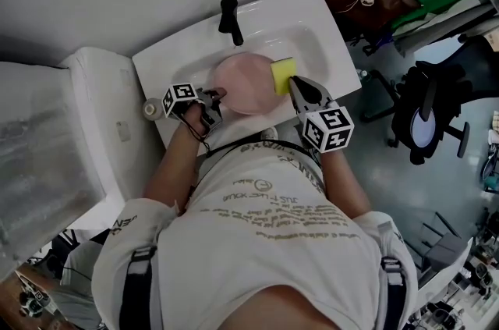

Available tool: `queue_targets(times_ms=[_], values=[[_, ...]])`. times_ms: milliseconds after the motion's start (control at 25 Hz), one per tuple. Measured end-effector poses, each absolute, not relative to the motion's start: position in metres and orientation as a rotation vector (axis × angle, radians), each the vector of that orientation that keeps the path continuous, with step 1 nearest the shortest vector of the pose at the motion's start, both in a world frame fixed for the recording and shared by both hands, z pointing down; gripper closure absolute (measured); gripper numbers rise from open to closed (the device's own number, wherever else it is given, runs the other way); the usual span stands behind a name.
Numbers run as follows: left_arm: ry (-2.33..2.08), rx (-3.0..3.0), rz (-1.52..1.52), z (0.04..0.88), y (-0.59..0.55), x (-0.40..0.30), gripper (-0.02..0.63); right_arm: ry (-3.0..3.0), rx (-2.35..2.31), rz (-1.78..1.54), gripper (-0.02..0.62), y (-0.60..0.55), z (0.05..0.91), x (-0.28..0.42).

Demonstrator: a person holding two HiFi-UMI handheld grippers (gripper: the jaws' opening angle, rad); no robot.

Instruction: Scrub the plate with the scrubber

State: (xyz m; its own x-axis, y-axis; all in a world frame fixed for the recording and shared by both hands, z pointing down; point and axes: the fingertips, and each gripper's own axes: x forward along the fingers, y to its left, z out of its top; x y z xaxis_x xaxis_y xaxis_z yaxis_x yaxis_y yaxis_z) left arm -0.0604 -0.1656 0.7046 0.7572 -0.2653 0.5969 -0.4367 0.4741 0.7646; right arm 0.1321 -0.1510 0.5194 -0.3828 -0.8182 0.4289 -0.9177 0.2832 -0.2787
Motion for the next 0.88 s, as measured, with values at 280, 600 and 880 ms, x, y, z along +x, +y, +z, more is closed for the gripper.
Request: queue_targets(times_ms=[280,600,880], values=[[-0.748,1.043,0.103,0.715,-0.164,-0.062,0.503,-2.334,1.634,0.690,0.560,-0.148,0.517,0.136],[-0.783,1.216,0.287,0.716,-0.161,-0.065,0.451,-2.343,1.662,0.677,0.560,-0.150,0.513,0.137],[-1.077,1.652,0.615,0.683,-0.197,-0.092,0.465,-2.372,1.675,0.686,0.560,-0.153,0.509,0.132]])
